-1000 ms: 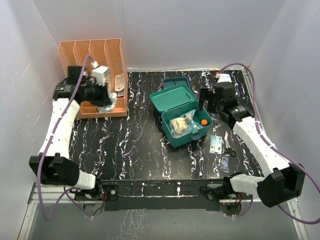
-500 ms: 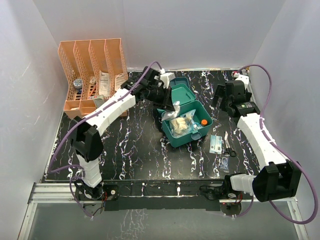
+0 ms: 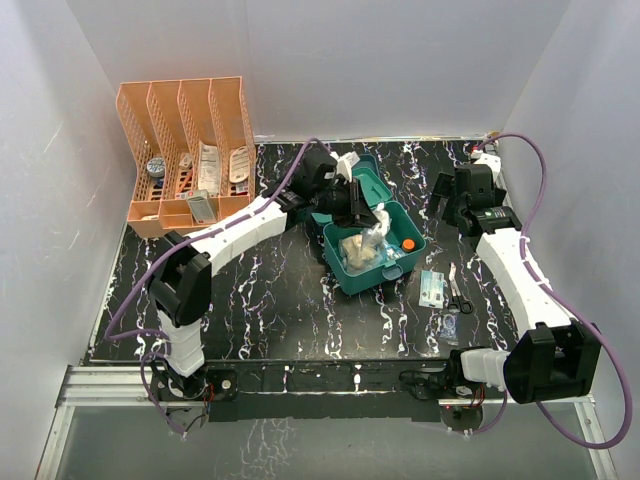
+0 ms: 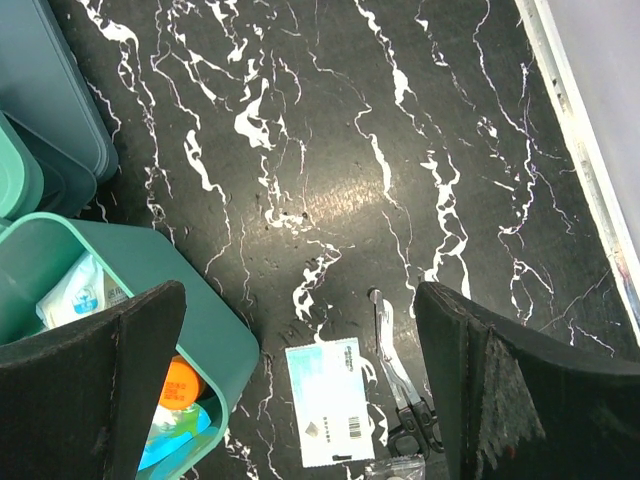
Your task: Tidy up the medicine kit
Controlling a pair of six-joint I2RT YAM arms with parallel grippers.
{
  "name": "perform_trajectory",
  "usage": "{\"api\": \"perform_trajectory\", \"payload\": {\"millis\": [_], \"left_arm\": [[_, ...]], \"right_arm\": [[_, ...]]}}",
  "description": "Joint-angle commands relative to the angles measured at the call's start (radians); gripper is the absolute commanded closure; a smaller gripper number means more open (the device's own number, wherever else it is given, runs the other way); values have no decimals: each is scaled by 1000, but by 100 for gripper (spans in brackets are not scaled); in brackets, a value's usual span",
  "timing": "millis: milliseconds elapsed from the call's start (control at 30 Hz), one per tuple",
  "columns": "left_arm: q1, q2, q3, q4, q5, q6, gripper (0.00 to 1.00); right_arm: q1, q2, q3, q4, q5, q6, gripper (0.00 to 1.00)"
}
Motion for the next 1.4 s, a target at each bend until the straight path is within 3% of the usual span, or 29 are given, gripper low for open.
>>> {"api": "perform_trajectory", "payload": {"millis": [0,500,833,1367], "left_arm": [[-7,-9,-32,147,-44,-175,100],[-6,-64,-170,99,-314,-227,100],[-6,-140,-290,51,-381,-336,100],[-7,-197,-313,-14,-417,-314,100]], "right_arm": [[-6,-27,-6,61,-11,-3,2],[-7,-60,28,32,-35,29,2],[-6,-96,46,1,-29,42,2],[-7,-100,44,-18,-40,55,2]]}}
